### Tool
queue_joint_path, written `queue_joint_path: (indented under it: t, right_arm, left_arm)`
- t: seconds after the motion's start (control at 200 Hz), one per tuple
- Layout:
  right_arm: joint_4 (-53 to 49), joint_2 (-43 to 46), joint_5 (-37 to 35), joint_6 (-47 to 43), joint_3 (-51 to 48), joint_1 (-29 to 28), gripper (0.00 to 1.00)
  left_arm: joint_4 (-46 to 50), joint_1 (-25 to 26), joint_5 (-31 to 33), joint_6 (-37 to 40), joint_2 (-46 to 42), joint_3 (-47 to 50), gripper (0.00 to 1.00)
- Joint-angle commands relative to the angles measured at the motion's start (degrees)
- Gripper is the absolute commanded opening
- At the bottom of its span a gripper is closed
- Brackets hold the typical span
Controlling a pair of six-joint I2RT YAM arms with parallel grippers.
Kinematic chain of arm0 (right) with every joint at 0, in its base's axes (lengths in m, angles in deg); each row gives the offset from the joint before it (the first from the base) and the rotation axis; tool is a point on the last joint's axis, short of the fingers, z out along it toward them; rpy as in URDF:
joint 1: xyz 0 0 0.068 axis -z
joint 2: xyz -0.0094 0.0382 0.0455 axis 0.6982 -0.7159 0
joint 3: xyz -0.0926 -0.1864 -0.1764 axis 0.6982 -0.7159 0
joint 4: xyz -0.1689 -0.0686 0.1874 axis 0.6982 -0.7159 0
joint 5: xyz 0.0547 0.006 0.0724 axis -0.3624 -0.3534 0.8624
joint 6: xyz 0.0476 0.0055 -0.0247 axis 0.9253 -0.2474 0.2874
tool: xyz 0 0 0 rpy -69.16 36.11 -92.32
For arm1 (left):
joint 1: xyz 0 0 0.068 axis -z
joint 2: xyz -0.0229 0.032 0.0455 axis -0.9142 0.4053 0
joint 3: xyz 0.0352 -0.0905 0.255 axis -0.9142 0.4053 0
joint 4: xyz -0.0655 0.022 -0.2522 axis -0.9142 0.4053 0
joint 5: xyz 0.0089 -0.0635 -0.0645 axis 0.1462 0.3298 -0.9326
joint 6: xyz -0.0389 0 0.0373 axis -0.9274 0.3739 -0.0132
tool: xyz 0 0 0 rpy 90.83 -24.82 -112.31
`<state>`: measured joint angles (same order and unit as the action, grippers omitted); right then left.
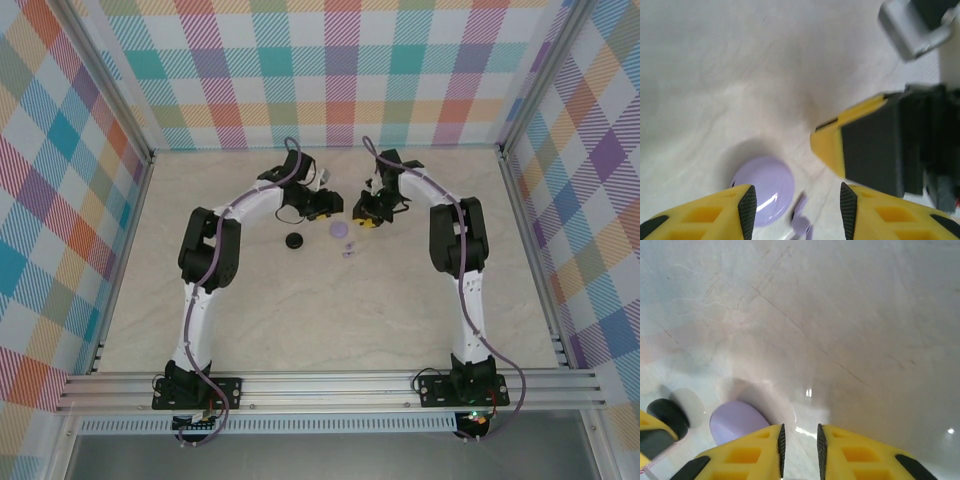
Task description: Insert the wireless bluetooth earbuds into the charging case
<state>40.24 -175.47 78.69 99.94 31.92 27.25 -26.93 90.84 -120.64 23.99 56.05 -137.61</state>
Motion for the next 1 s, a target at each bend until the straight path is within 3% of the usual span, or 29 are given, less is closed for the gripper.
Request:
queue_joint_path:
  t: [0.0, 0.24, 0.47, 0.995]
  right_arm:
    - [-0.1, 3.4, 3.2, -1.3, -4.0, 0.1, 0.23]
    - [0.5, 3.5, 8.7, -5.0, -5.9, -1.2, 0.17]
    - [0.1, 0.9, 9.0, -3.7, -3.8, -2.0, 0.15]
    - [0.8, -2.2, 7.7, 0.5, -0.6, -2.1, 0.12]
  left_arm:
    - [2.2, -0.8, -2.4, 2.7, 4.1, -4.0, 0.49]
    - [1.9, -1.0, -4.4, 3.0, 8.6, -8.0, 0.49]
    - [1.8, -0.9, -7.9, 3.4, 9.2, -7.4, 0.45]
    - [-1.0, -1.0, -4.1, 1.1, 1.1, 4.1, 0.42]
